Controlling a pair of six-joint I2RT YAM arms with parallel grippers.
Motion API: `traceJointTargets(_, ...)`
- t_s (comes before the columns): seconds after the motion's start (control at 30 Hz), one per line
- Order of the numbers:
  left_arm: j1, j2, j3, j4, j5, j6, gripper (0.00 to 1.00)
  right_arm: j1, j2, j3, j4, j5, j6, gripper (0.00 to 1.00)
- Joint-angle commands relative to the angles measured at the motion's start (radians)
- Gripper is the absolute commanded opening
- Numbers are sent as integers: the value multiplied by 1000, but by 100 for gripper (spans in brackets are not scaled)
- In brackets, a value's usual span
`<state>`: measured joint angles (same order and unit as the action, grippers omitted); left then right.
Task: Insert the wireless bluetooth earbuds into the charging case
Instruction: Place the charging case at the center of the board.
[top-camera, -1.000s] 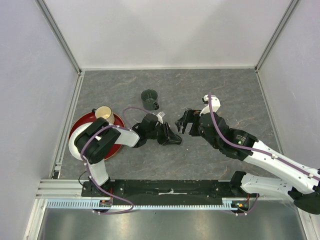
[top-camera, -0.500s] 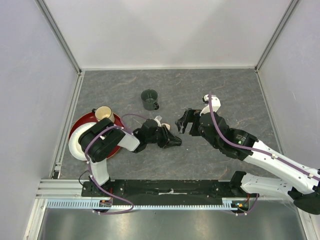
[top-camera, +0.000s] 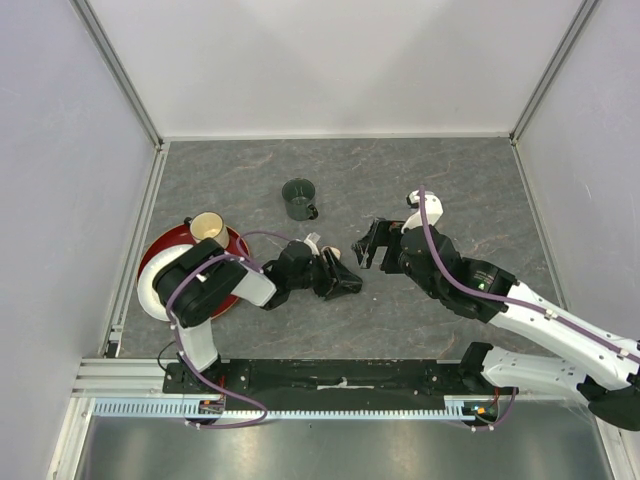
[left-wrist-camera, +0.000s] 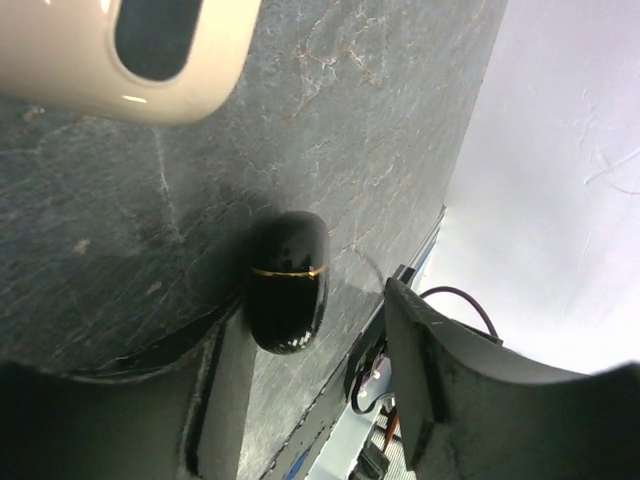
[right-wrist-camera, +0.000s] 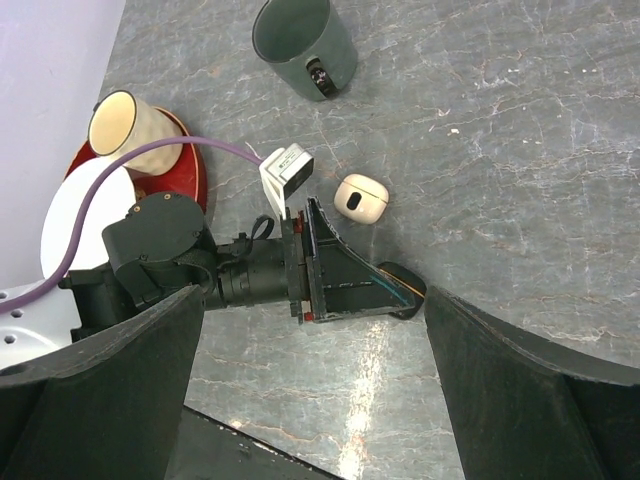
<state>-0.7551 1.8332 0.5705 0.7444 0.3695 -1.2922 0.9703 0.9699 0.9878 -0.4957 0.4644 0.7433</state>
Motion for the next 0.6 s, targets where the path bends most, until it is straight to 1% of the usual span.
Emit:
traceJointTargets(0.0, -6, -54, -23, -82, -58, 34, 65, -5, -19, -11, 0, 0, -7, 98)
traceJointTargets(0.07, -7, -74, -21, -118, -79, 53, 69, -5, -17, -11, 0, -4, -4, 98)
traceJointTargets(0.1, -7, -84, -18, -150, -86, 69, 70, -5, -17, -11, 0, -4, -5, 98)
traceJointTargets(0.2, -9, -118, -27, -168, -107, 83, 71, -5, -16, -12, 0, -4, -9, 98)
traceJointTargets(0.27, -9, -140, -26, -188, -116, 100, 80, -8, -13, -11, 0, -3, -10, 98)
traceJointTargets(0.3, -9, -147, -21, -204, -124, 109, 82, -8, -11, -9, 0, -4, -12, 98)
traceJointTargets(0.43, -9, -196, -20, -282, -152, 157, 83, -10, 0, 3, 0, -9, -16, 98)
traceJointTargets(0.53, -13, -256, -23, -333, -187, 198, 84, -12, 4, 3, 0, 2, -21, 98)
traceJointTargets(0.57, -15, -300, -18, -383, -202, 217, 84, -9, 6, 2, 0, 8, -22, 98)
